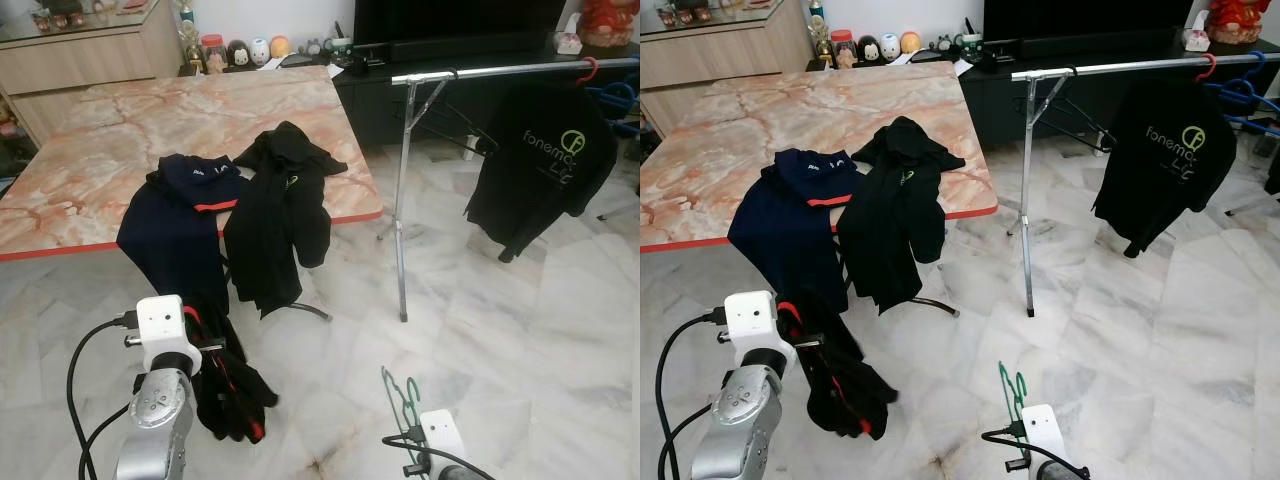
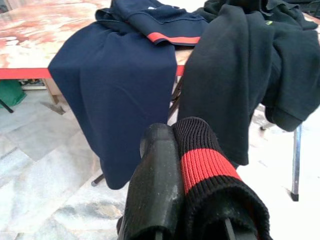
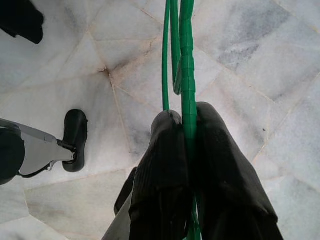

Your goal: Hang hanger

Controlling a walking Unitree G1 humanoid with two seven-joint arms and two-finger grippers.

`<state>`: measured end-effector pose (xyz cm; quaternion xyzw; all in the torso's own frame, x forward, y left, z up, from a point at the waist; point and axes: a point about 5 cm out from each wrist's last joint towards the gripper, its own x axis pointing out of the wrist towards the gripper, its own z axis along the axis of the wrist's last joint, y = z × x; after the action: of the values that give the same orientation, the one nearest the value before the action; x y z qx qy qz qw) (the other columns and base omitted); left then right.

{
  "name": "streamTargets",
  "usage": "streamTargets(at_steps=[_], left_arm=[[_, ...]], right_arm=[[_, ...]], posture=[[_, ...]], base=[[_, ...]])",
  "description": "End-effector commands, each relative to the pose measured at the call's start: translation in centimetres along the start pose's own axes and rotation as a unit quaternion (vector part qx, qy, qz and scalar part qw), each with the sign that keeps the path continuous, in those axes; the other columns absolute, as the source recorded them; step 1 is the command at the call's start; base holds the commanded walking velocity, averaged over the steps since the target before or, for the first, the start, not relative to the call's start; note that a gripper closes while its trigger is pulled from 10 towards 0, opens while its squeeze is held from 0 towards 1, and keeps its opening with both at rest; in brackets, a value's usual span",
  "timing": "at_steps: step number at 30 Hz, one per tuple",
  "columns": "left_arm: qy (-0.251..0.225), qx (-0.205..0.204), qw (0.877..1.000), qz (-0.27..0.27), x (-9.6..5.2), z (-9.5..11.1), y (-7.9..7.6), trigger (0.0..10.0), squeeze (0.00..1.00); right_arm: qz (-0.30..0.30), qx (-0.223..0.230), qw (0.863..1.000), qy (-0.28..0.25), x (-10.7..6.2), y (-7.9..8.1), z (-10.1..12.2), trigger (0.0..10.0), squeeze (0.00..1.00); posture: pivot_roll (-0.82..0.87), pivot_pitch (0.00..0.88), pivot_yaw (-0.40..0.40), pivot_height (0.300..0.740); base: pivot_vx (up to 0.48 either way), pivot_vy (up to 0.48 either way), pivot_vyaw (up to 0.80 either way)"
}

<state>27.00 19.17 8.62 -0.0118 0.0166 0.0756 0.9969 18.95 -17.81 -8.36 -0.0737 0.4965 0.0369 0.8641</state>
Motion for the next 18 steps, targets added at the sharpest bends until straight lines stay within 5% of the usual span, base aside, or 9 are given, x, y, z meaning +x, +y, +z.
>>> streamTargets(at_steps=[1, 10, 18], left_arm=[[-0.025, -0.003, 1.000, -0.004, 0.12, 0.95, -0.06, 10.0, 0.00], [-0.032, -0.008, 0.999, 0.000, 0.08, 1.17, 0.14, 10.0, 0.00], [-0.035, -0.007, 0.999, -0.001, 0.02, 1.23, 0.11, 10.0, 0.00]], right_arm=[[0.001, 0.002, 1.000, -0.001, 0.00, 0.13, -0.07, 10.0, 0.00], [-0.003, -0.001, 1.000, -0.002, 0.00, 0.14, -0.07, 10.0, 0.00], [0.000, -0.033, 0.999, 0.004, 0.00, 0.12, -0.09, 10.0, 0.00]], posture=[[-0.04, 0.000, 0.064, 0.740], [-0.04, 0.000, 0.067, 0.740], [-0.04, 0.000, 0.068, 0.740]], base=[[0.000, 0.000, 0.00], [0.000, 0.000, 0.00], [0.293, 0.000, 0.11]])
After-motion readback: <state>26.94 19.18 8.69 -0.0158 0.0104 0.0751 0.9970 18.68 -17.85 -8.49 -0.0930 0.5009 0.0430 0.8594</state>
